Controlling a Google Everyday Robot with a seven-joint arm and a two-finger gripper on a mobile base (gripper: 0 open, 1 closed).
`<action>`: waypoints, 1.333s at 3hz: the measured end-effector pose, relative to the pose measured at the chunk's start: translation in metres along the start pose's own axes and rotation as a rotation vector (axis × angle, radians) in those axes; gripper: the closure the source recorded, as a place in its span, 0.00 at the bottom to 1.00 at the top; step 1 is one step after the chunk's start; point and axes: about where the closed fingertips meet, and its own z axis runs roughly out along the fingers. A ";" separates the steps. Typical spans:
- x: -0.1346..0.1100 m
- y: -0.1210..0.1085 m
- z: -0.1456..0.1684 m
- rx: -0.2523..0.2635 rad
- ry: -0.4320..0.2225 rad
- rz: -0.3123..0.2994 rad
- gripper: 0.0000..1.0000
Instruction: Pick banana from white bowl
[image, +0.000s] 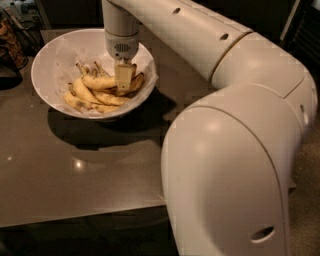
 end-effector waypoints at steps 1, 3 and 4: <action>0.000 0.000 0.000 0.000 0.000 0.000 0.98; 0.017 0.009 -0.033 0.072 -0.117 0.020 1.00; 0.029 0.016 -0.057 0.122 -0.173 0.024 1.00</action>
Offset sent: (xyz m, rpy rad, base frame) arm -0.0068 -0.0163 0.0147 0.0734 -0.0050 -0.0083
